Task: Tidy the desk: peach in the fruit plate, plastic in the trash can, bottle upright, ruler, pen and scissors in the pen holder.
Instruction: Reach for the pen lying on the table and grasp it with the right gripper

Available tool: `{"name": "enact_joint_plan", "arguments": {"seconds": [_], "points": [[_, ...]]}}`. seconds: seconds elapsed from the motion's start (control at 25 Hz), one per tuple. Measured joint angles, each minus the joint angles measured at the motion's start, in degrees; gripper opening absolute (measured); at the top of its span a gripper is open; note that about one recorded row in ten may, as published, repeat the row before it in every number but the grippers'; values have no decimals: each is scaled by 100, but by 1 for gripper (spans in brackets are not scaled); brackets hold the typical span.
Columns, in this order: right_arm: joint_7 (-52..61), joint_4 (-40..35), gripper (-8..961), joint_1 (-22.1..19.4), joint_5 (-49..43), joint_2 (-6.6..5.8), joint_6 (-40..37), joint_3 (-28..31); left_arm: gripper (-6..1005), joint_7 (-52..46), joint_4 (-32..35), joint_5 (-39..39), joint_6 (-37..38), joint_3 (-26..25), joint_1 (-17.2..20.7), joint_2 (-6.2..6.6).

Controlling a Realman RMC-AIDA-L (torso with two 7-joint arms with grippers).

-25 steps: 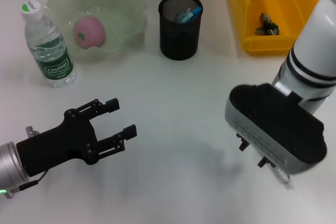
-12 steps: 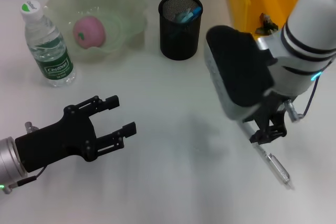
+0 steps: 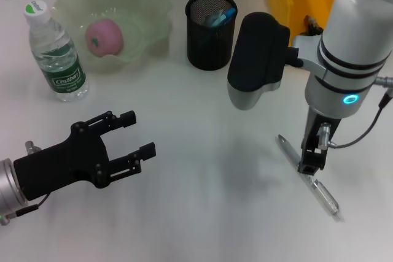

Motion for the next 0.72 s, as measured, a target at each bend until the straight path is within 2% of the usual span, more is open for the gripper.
{"name": "enact_joint_plan", "arguments": {"seconds": [0.36,0.72], "points": [[1248,176,405,-167,215,3,36,8,753,-60,139,272,90,4,-38,-44],[1530,631,403,-266,70,-14,483,55,754,-65,201,308,234,5,-68,-55]]}}
